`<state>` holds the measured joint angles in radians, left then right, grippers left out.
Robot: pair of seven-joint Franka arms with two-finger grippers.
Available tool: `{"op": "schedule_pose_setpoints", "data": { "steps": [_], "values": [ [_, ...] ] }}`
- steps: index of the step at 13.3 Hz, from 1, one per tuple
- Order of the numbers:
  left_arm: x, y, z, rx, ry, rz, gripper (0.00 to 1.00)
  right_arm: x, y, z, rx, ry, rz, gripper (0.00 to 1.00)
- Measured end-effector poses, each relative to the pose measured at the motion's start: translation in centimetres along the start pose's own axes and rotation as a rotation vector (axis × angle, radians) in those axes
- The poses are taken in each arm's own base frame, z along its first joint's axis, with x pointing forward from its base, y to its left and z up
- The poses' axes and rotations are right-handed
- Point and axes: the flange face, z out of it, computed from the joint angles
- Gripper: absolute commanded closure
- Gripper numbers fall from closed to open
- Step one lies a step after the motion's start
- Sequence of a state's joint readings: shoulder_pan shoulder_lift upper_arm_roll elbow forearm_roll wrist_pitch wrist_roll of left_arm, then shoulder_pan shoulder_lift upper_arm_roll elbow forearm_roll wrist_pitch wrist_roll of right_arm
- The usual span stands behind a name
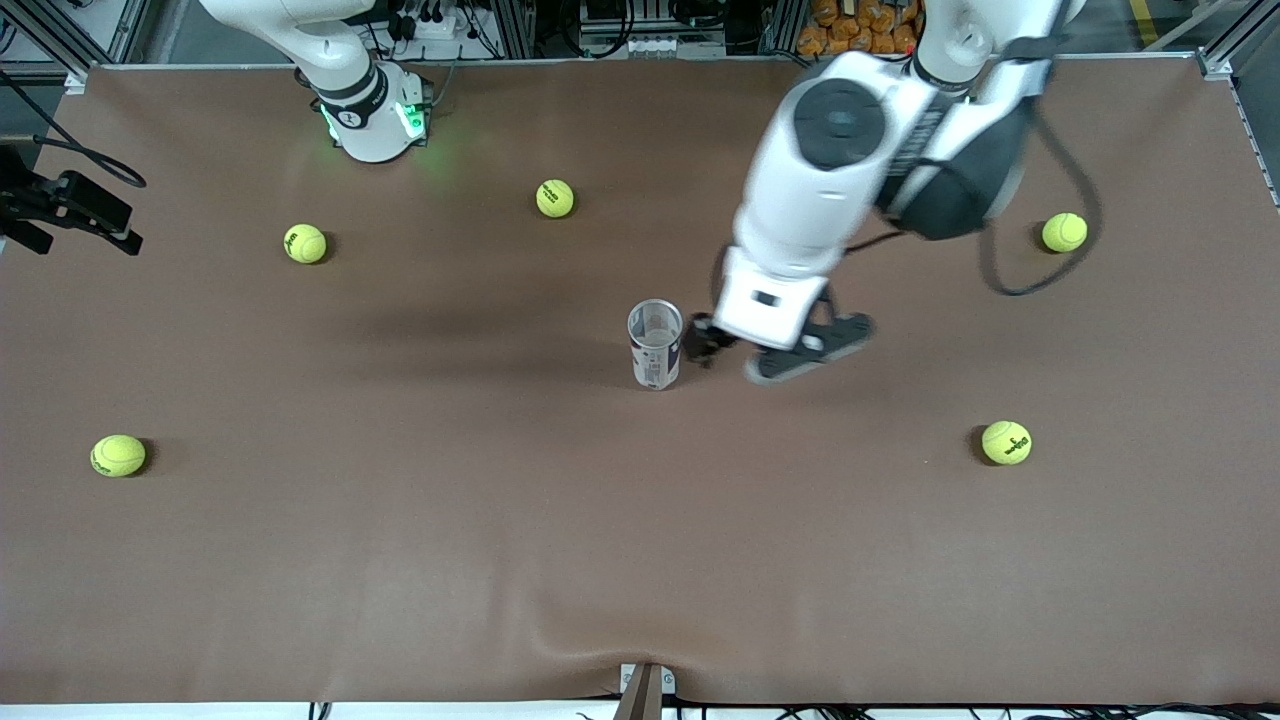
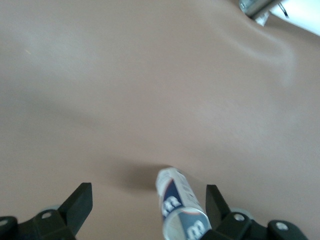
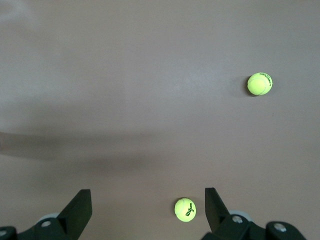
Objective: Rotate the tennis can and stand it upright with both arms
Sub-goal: 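Open the left gripper and withdraw it from the upright can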
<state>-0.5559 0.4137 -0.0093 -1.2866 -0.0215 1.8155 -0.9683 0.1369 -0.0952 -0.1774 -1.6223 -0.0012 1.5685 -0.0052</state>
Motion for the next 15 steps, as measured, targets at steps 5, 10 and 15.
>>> {"op": "schedule_pose_setpoints", "data": {
  "steps": [5, 10, 15],
  "values": [
    [7.1, -7.3, -2.4, 0.037, -0.005, 0.021, 0.0, 0.0, 0.1, -0.3, 0.0, 0.005, 0.001, 0.0],
    [14.3, -16.9, -4.7, 0.065, -0.023, 0.134, 0.0, 0.0, 0.1, -0.3, 0.0, 0.005, 0.002, 0.0],
    [20.6, -28.3, -6.0, 0.08, -0.042, 0.214, 0.0, 0.0, 0.1, -0.3, 0.0, 0.005, 0.001, 0.0]
  ]
}}
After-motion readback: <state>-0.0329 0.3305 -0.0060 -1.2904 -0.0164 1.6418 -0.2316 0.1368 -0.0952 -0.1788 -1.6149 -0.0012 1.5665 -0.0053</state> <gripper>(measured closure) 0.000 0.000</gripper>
